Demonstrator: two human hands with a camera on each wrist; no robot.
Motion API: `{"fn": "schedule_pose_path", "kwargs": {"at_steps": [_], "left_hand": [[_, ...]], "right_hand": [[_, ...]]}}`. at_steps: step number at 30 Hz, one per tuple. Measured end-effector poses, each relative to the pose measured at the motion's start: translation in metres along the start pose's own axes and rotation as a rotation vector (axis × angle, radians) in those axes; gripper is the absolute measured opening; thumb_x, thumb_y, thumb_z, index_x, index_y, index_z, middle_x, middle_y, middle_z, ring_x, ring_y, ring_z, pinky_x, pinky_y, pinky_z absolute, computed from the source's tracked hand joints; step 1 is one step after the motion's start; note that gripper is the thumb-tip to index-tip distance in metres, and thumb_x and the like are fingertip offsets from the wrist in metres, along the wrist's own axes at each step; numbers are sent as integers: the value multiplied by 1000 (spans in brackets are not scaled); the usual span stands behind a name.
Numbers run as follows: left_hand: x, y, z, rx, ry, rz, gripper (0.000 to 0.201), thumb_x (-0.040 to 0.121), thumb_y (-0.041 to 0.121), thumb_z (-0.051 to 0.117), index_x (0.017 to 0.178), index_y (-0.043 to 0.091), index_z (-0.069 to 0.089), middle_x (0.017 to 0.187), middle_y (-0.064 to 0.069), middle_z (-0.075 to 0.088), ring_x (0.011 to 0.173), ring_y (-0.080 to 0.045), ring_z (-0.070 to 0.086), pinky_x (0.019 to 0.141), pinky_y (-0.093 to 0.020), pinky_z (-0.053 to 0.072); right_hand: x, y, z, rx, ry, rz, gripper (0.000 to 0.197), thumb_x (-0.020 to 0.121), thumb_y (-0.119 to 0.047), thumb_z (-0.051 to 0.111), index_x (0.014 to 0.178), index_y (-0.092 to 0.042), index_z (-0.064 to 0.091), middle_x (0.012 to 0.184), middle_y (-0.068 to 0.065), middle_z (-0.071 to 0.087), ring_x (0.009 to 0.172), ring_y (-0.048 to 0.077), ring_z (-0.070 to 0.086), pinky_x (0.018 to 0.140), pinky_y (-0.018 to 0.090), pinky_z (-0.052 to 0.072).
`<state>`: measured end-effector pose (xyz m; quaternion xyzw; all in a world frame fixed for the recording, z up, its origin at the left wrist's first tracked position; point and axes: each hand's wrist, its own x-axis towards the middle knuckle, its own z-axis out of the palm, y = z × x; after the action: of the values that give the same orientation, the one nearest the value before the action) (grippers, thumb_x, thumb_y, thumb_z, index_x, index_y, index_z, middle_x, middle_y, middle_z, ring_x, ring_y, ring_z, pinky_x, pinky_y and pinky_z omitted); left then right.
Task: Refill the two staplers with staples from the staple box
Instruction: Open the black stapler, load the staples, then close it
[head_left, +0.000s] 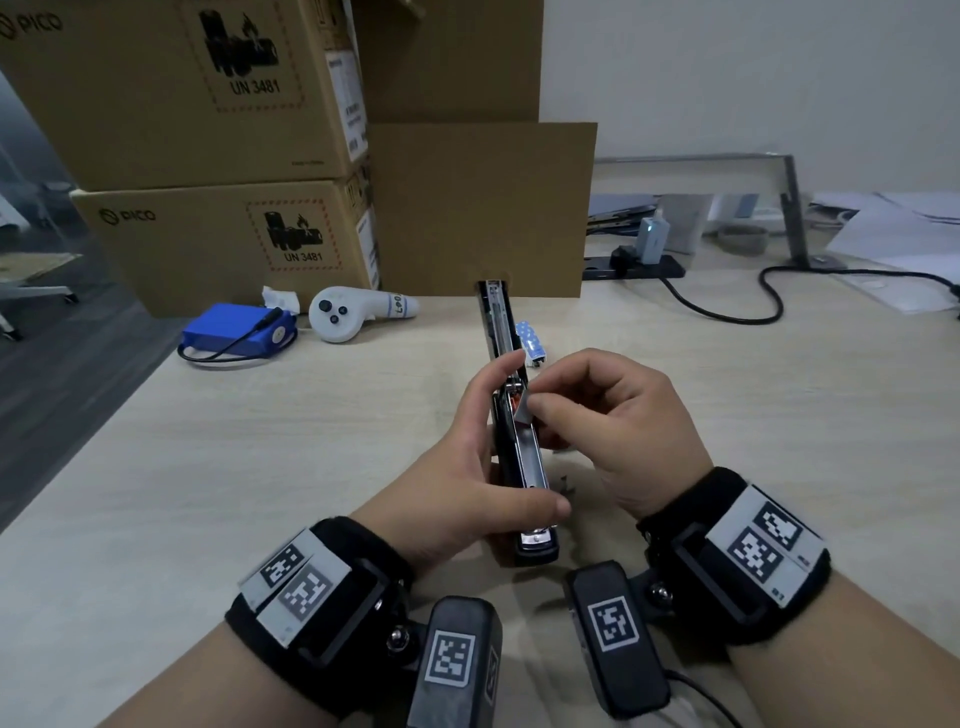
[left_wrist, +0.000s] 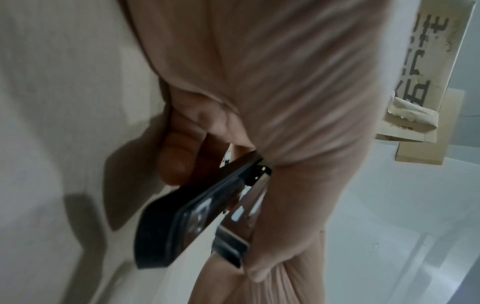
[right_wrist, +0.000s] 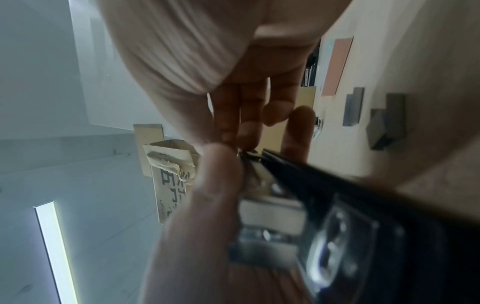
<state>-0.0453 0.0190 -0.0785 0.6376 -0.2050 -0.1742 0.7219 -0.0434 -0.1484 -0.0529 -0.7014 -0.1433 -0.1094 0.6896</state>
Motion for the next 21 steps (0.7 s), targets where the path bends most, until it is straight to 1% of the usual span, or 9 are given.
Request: {"fn": "schedule_pose_path", "kwargs": {"at_steps": [2, 5, 8, 9, 12, 14, 16, 18, 21], "left_hand": [[0, 0, 0, 10, -25, 6, 109, 73, -10, 78, 142, 60, 32, 140, 1, 62, 102, -13, 70, 81, -30, 55], [0, -1, 1, 5, -34, -1, 109, 73, -11, 78, 144, 58, 31, 141, -1, 61, 101, -12, 70, 80, -31, 55], [0, -1, 1, -3, -39, -8, 110, 72, -11, 78, 144, 58, 32, 139, -1, 63, 112, -19, 69, 82, -35, 55], [0, -1, 1, -5, -44, -9, 111, 72, -11, 78, 145, 58, 32, 139, -2, 63, 111, -20, 69, 82, -36, 55], [1, 0, 1, 1, -58, -15, 111, 72, -12, 78, 145, 57, 32, 140, -5, 61, 96, -21, 70, 80, -38, 55], [1, 0, 0, -1, -67, -22, 110, 71, -10, 79, 145, 58, 33, 139, -7, 63, 99, -28, 68, 83, -42, 55], [1, 0, 0, -1, -72, -31, 109, 71, -8, 80, 144, 58, 34, 138, -8, 63, 102, -33, 66, 85, -44, 54], [1, 0, 0, -4, -75, -33, 109, 71, -8, 80, 143, 59, 34, 137, -10, 64, 98, -31, 66, 83, -43, 54], [1, 1, 0, -9, -81, -24, 107, 69, -4, 81, 141, 61, 36, 136, -13, 64, 92, -25, 67, 80, -40, 54]], "right_hand": [[0, 1, 0, -30, -2, -14, 21, 84, 6, 70, 78, -13, 73, 78, 12, 74, 70, 22, 69, 61, 25, 56], [0, 3, -1, -66, -3, -32, 21, 84, 5, 69, 79, -16, 73, 73, 0, 72, 69, 19, 68, 63, 31, 59], [0, 4, -1, -77, -11, -46, 16, 81, -1, 69, 79, -17, 72, 73, -2, 69, 70, 21, 67, 64, 38, 62], [0, 4, -1, -78, -14, -50, 15, 81, -3, 68, 79, -17, 72, 73, -2, 69, 70, 21, 67, 63, 37, 61], [0, 4, -2, -59, -24, -58, 16, 82, 1, 67, 78, -14, 71, 72, -1, 67, 68, 18, 65, 59, 26, 56], [0, 4, -2, -50, -29, -62, 17, 83, 4, 66, 78, -11, 70, 71, 1, 67, 65, 16, 64, 56, 22, 54], [0, 4, -2, -49, -33, -61, 15, 82, 5, 65, 78, -9, 70, 71, 3, 66, 64, 15, 64, 55, 21, 53], [0, 4, -2, -47, -32, -58, 16, 82, 5, 65, 77, -10, 69, 72, 8, 67, 63, 16, 64, 55, 22, 53], [0, 3, -2, -44, -27, -60, 15, 81, 4, 65, 77, -9, 69, 73, 14, 67, 61, 15, 63, 53, 21, 52]]}}
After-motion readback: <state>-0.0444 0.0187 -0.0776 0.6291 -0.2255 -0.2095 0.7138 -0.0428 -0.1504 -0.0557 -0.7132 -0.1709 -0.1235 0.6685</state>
